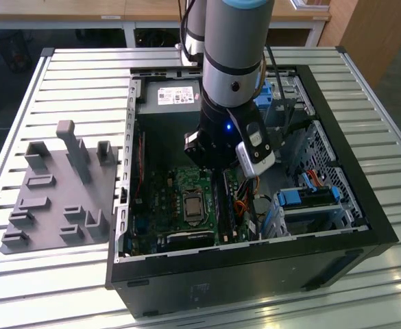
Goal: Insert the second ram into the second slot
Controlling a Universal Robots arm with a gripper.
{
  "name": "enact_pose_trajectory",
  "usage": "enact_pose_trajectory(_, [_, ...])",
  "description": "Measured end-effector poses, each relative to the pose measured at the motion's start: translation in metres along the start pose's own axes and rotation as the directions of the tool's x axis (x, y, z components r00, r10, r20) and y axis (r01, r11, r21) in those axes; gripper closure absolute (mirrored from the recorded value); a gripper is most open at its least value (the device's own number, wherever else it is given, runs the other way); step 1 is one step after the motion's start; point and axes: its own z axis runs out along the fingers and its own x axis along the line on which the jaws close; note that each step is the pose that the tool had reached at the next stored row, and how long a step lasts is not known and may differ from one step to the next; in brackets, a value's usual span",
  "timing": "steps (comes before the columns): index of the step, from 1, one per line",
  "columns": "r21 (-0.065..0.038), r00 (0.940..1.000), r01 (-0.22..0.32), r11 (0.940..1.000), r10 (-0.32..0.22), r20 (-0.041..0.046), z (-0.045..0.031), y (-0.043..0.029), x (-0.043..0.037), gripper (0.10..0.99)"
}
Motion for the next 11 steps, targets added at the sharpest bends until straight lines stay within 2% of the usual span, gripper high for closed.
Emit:
enact_pose_trajectory(4, [0.003, 1.0000, 0.000, 1.0000, 0.000, 0.0002, 0.0009, -0.0001, -0.0001, 0.949])
enact_pose_trajectory(11, [0.010, 1.0000, 0.002, 0.9999, -0.002, -0.0003, 0.0072, -0.0002, -0.0013, 0.949])
